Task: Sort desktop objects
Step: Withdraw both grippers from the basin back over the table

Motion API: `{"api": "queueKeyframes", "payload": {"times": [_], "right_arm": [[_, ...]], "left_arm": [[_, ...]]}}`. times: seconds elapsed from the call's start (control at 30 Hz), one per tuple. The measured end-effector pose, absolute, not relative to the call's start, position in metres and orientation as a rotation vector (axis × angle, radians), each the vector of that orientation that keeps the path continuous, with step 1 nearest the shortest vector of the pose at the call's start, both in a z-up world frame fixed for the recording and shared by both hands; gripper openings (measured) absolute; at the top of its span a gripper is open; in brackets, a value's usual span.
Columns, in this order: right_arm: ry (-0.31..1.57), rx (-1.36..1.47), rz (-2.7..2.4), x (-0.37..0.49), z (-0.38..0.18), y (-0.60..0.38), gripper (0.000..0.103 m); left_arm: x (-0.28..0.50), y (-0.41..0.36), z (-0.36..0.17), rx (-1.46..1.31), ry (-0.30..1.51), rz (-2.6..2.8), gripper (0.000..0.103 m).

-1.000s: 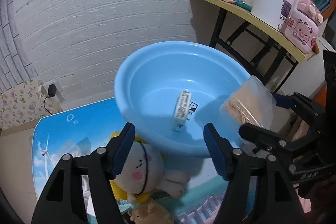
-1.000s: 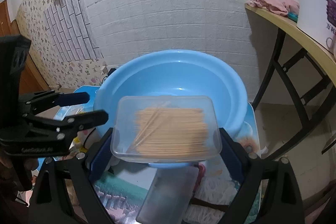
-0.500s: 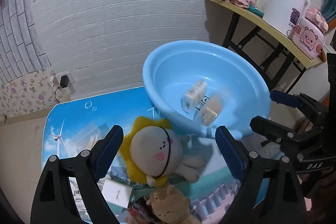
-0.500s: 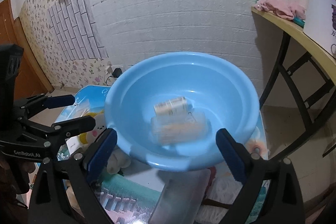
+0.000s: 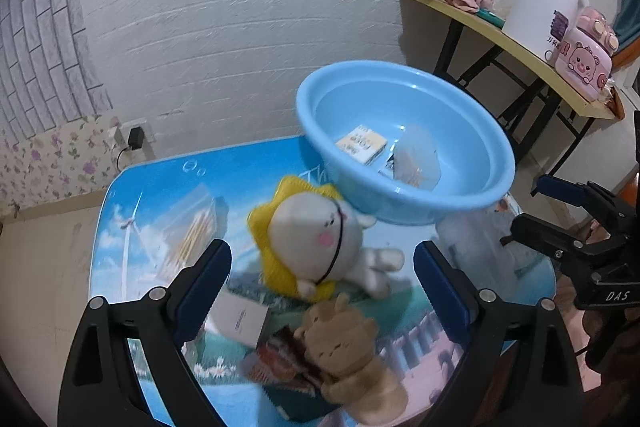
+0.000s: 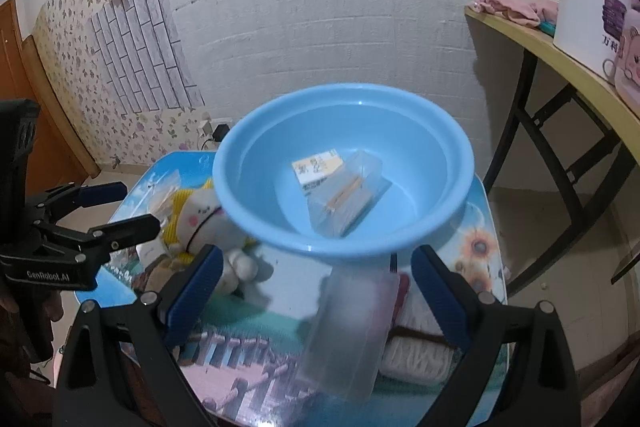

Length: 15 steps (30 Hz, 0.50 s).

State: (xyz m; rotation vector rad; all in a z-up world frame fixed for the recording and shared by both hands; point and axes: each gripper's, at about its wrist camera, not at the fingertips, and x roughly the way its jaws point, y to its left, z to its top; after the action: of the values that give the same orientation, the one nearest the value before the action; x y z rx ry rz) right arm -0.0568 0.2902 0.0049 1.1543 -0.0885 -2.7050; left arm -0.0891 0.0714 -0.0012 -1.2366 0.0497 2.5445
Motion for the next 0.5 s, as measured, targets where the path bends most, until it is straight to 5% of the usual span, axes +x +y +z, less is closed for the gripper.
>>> {"api": "queueKeyframes", "payload": {"times": [0.5], "right_arm": [[-0.095, 1.307, -2.689, -0.032, -0.029, 0.299, 0.097]], "left_arm": [[-0.057, 0.042, -0.033, -1.351, 0.004, 2.559, 0.093]]}}
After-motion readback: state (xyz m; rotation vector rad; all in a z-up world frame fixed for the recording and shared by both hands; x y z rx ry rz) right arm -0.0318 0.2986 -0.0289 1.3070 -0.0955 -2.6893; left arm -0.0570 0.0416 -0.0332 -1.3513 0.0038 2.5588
